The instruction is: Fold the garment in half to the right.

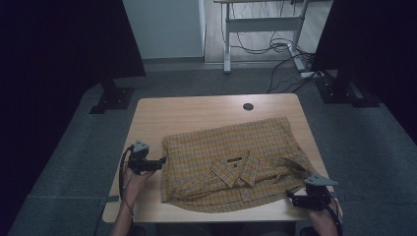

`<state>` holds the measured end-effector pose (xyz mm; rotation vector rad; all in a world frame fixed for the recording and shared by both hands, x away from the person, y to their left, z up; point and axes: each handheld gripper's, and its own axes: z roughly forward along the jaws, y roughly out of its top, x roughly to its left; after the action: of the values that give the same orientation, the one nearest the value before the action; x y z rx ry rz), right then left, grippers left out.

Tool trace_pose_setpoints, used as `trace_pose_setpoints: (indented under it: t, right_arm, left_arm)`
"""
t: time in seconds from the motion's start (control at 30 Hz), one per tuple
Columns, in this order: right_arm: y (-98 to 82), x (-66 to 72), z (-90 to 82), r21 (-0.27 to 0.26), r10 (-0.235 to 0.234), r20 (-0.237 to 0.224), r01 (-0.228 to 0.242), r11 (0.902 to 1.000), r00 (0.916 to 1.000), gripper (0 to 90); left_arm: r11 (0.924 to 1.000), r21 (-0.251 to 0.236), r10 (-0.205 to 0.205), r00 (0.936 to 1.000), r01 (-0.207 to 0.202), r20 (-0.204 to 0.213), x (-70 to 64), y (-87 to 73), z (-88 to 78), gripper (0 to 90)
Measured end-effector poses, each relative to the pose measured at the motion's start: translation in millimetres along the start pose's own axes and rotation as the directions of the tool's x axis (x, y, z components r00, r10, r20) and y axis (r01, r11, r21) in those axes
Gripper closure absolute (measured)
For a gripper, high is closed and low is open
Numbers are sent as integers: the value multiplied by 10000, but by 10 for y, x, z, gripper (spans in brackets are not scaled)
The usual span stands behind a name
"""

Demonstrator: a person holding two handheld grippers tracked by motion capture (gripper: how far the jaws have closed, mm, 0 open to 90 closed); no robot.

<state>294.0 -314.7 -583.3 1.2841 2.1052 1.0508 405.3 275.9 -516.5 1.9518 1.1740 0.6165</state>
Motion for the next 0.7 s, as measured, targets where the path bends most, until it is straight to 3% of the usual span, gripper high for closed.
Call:
trace_pose_setpoints:
  t: [0.33,0.53,0.7]
  right_arm:
    - [0,0,0,6,8,-2,-8,10000,10000,97]
    - [0,0,0,2,0,1,0,10000,10000,97]
    - [0,0,-1,7,4,-1,-4,10000,10000,97]
  left_arm:
    - [9999,55,129,9999,-130,19,31,168,244,118]
    - [9998,-37,-217,9997,217,118,68,234,405,136]
    - [9994,118,-309,9994,311,-148,94,260,583,140]
